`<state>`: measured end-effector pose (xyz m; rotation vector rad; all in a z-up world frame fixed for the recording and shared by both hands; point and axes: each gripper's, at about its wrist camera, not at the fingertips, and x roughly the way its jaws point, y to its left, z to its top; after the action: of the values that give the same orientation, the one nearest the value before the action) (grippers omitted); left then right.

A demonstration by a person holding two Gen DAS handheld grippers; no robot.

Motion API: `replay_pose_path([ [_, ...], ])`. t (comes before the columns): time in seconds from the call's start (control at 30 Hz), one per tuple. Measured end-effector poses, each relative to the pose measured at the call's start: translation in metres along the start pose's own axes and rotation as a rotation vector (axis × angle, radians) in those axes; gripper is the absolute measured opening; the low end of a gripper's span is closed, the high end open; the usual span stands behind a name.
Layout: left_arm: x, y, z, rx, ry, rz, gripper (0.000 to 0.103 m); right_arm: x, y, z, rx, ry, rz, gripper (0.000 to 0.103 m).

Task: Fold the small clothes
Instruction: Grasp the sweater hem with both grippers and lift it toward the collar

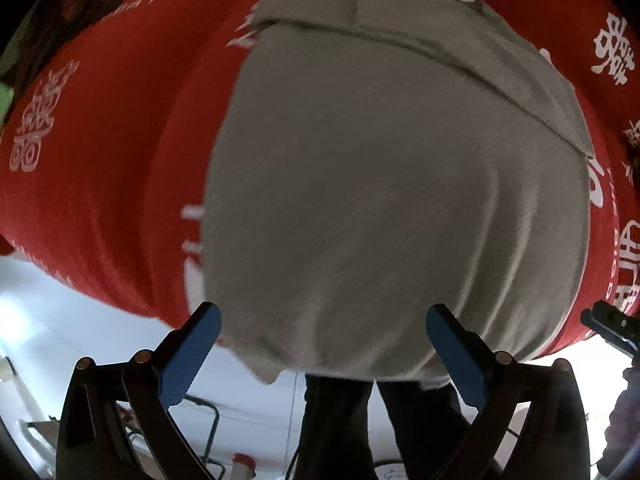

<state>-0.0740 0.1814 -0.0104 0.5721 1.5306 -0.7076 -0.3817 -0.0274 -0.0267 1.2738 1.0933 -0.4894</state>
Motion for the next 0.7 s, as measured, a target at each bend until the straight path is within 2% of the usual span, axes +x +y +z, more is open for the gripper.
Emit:
replay_pose_path([
  [0.1, 0.009, 0.016, -0.012, -0.012, 0.006, -0.019, 0.103, 0.009, -0.003, -0.022, 0.006, 0.012, -0.017, 0.078],
  [0.2, 0.026, 0.032, -0.023, -0.019, 0.018, -0.071, 0.103, 0.021, -0.011, -0.043, 0.025, 0.025, -0.040, 0.078],
  [0.37, 0.058, 0.034, -0.037, -0.025, 0.050, -0.123, 0.103, 0.048, -0.033, -0.070, 0.061, 0.056, -0.042, 0.078],
  [0.53, 0.085, 0.034, -0.051, -0.040, 0.070, -0.185, 0.103, 0.076, -0.040, -0.076, 0.031, 0.083, -0.051, 0.078],
  [0.7, 0.089, 0.034, -0.054, -0.059, 0.071, -0.234, 0.103, 0.096, -0.036, -0.070, -0.014, 0.093, -0.045, 0.078],
])
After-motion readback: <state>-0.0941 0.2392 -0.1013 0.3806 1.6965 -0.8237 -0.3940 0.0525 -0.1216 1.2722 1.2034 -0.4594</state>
